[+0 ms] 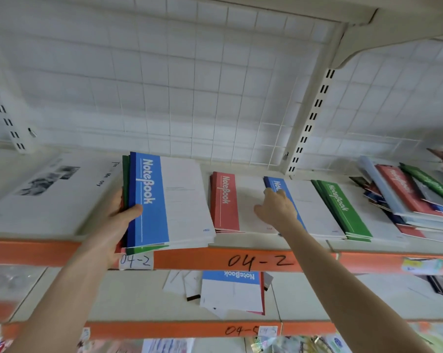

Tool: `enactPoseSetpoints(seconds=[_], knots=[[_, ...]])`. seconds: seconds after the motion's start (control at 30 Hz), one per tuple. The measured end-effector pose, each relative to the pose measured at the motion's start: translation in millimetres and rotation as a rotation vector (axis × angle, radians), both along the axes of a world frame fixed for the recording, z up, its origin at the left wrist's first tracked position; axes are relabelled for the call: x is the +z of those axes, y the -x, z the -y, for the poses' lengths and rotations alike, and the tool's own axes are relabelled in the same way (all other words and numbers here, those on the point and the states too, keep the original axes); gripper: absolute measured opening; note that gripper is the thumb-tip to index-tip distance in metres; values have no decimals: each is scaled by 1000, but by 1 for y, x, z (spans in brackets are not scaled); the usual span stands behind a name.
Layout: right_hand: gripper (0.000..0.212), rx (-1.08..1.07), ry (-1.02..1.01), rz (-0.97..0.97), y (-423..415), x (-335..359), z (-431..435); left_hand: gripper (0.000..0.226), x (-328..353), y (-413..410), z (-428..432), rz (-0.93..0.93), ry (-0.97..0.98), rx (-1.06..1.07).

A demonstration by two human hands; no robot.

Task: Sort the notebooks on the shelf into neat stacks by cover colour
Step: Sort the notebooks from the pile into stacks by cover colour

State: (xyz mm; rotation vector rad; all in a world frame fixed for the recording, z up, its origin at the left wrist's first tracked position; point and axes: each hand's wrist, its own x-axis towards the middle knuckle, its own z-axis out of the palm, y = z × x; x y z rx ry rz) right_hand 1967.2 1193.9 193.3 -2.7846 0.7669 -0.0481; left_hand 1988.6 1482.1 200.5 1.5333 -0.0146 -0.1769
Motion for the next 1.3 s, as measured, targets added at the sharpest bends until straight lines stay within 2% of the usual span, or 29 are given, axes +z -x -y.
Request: enactPoseSetpoints(seconds=[0.07, 0.13, 0.2, 0.23, 0.3, 0.4, 0.5, 0.57, 0.63, 0.77, 0.87, 0.97, 1.03, 1.17, 1.3], knots=[[40, 48, -42, 121, 3, 4, -4, 32, 2, 1, 5, -1, 31, -7], [29, 97, -371, 261, 9, 12, -15, 32, 5, 3, 17, 3, 53, -28], [31, 100, -803, 252, 19, 24, -26, 35, 7, 7, 37, 6, 77, -62], [32, 105, -895, 228, 25, 28, -28, 39, 7, 9, 49, 15, 84, -81], [33, 110, -773, 174, 35, 32, -24, 43, 5, 13, 74, 35, 85, -98], [21, 39, -483, 123, 44, 34, -1, 45, 2, 20, 117, 50, 81, -107], [36, -18, -338, 122, 51, 35, 19, 44, 1, 26, 152, 82, 63, -98], [33, -38, -320, 177, 59, 38, 33, 44, 1, 29, 174, 101, 62, -89], [28, -72, -385, 247, 64, 38, 50, 48, 2, 33, 190, 102, 81, -94], [12, -154, -546, 354, 68, 29, 85, 33, 2, 39, 212, 60, 107, -103], [16, -199, -602, 390, 73, 27, 105, 40, 0, 41, 218, 48, 59, -113], [36, -228, -448, 384, 78, 31, 129, 41, -1, 38, 212, 62, 55, -116], [41, -261, -332, 336, 78, 30, 145, 39, 0, 34, 203, 76, 71, -113], [33, -280, -192, 180, 75, 25, 154, 43, 2, 24, 183, 22, 77, -41], [29, -227, -154, 109, 66, 20, 144, 51, 2, 15, 167, -14, 97, -13]])
